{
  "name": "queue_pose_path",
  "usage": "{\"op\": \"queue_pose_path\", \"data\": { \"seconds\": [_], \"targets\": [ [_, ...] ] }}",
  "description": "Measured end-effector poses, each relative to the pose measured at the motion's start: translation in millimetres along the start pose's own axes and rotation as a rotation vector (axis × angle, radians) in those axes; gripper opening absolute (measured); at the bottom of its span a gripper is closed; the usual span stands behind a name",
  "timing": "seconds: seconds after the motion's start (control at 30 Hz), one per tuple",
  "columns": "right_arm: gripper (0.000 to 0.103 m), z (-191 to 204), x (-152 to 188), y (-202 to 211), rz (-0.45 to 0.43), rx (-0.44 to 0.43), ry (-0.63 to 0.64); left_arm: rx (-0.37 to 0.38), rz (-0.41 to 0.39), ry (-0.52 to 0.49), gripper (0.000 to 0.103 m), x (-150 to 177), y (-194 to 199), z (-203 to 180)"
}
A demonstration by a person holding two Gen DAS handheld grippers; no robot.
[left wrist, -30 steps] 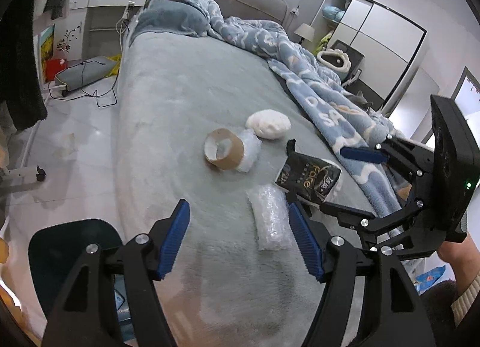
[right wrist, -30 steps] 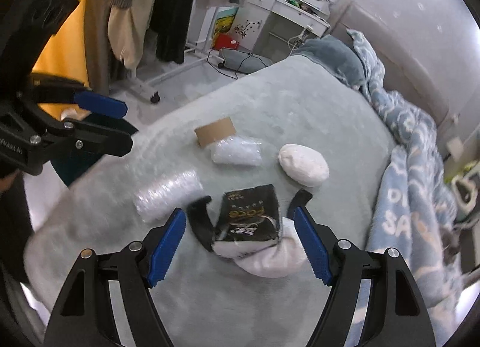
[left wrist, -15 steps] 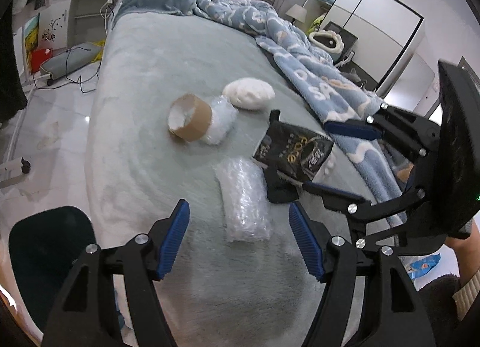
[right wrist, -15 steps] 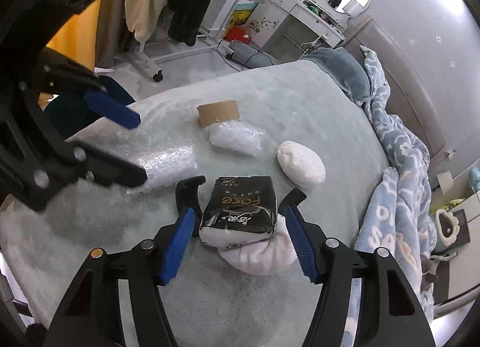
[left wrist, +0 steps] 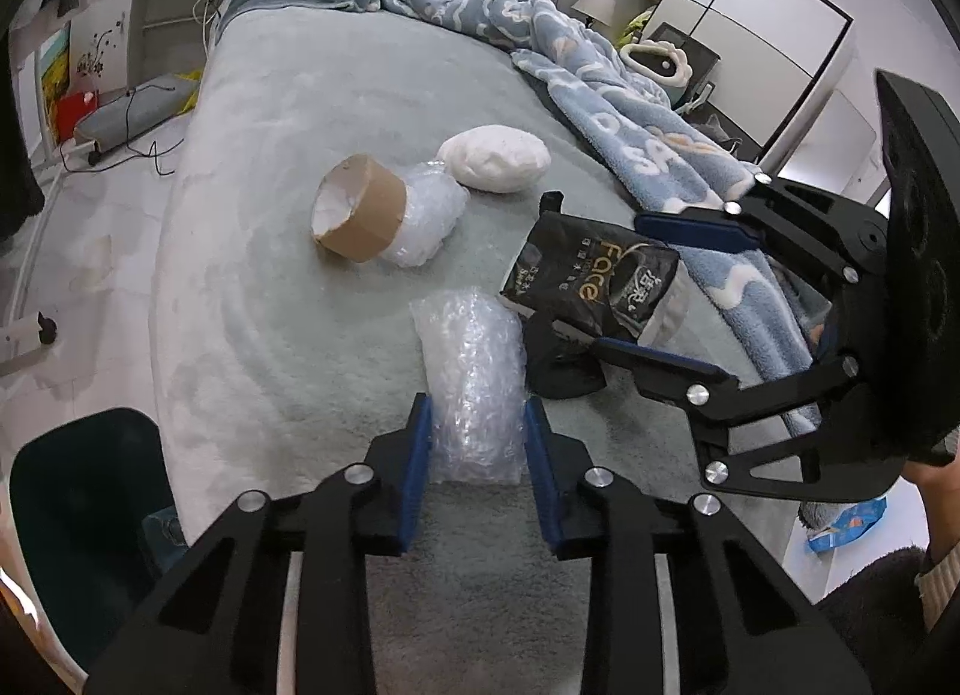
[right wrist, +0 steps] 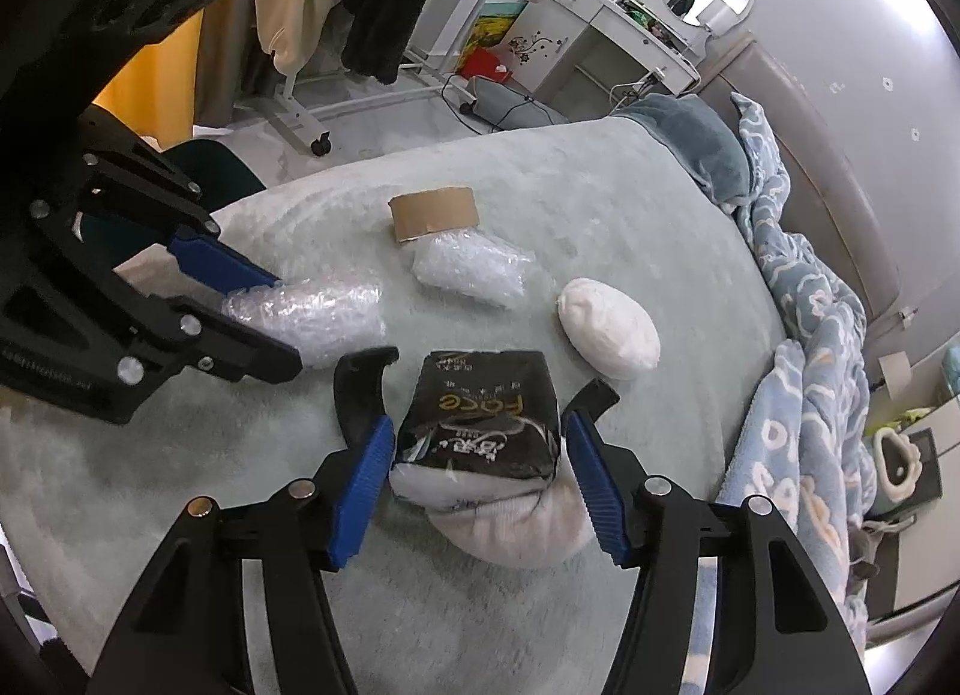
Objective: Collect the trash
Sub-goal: 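Lift the bubble wrap with the left tool and carry it over the bin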
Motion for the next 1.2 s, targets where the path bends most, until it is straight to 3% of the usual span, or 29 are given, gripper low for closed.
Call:
{"op": "queue_pose_path", "data": {
  "seconds": [0.33, 0.57, 0.83, 1.2],
  "targets": [
    [0.052, -2, -3, -12, 0.049, -0.003, -0.015, 0.011, -0.048, 0.005, 0.032, -8, 20, 1],
    [0.052, -20, -11, -6, 0.020, -0.034, -0.151, -0.008, -0.070, 0.012, 0.032, -12, 35, 10],
    [0.051, -47, -14, -7, 0.021, -0.065, -0.374, -0.033, -0.109, 0.014, 0.032, -18, 57, 22],
    [0.051, -80, -2, 12, -0.053, -0.138, -0.808, -0.124, -0.150, 0.011, 0.032, -19, 86, 51]
  ]
}}
Point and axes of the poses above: each gripper's, at about its wrist camera, not at the fingertips, and y roughly against the way its jaws point, z to its left, x to its underside, the point moved 9 cm from there along -y, roughly the way its jaws point, and after that the axes turned 2 degrees about y, right-handed, at the moved point
